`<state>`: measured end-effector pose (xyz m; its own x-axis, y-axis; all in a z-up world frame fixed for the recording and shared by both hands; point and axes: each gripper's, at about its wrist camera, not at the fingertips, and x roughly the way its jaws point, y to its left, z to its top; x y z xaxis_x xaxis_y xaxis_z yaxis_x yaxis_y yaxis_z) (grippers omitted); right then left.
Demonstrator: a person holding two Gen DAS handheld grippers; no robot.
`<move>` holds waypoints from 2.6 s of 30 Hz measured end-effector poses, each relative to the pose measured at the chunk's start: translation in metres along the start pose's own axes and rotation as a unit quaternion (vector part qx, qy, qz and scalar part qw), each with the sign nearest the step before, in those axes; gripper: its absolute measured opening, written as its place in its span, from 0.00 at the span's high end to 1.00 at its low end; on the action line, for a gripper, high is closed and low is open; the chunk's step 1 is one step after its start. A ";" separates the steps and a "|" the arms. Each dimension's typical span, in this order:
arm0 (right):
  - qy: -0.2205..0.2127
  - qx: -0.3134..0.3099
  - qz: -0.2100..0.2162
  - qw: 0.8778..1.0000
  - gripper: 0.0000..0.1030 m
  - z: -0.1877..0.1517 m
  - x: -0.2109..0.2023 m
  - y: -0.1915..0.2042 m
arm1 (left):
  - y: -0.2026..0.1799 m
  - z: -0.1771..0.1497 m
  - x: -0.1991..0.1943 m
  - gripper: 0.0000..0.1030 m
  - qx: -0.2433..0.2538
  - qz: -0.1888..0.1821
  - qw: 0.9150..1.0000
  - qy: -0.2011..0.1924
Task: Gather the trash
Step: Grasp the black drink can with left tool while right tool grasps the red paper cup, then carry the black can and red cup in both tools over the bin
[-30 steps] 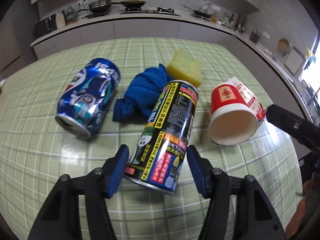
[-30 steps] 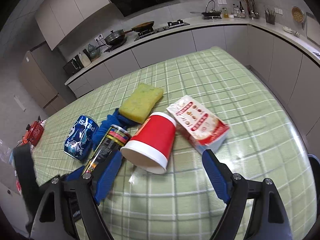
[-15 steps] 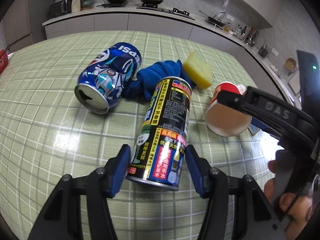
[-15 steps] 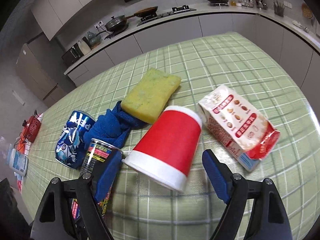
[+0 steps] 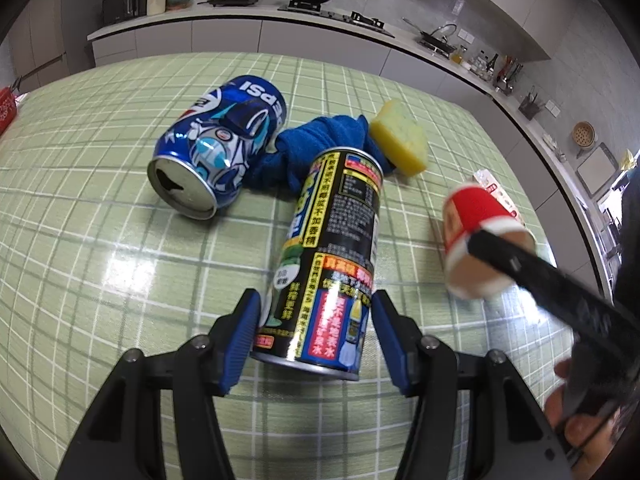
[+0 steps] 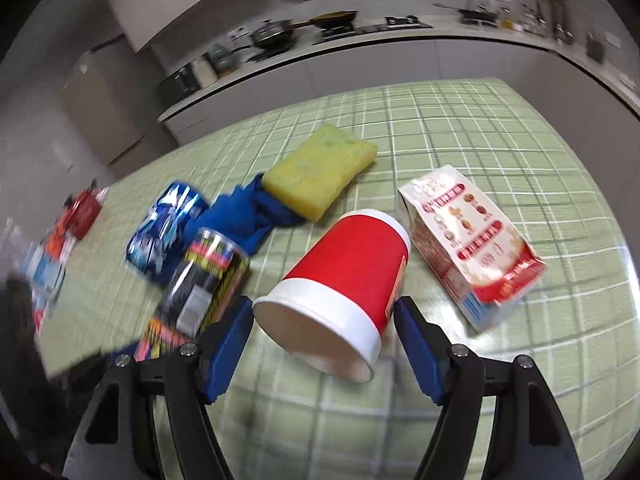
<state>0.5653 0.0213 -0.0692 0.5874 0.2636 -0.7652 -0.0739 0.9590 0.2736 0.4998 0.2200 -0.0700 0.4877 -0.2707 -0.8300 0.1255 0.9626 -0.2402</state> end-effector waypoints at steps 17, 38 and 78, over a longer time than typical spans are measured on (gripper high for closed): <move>0.021 0.060 -0.003 0.998 0.21 -0.019 -0.009 -0.024 | -0.018 -0.008 0.012 0.43 0.004 0.009 1.000 0.018; -0.034 0.029 -0.017 0.999 0.32 -0.039 -0.049 -0.025 | -0.017 -0.021 0.000 0.48 -0.005 -0.018 1.000 -0.007; -0.101 0.166 -0.144 0.970 0.32 -0.178 -0.276 -0.306 | -0.288 -0.119 -0.029 0.48 0.139 -0.114 0.983 -0.029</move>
<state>0.2824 -0.3267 -0.0450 0.6928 -0.0683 -0.7178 0.3610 0.8946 0.2634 0.3471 -0.0507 -0.0369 0.4677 -0.4863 -0.7381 0.4652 0.8455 -0.2622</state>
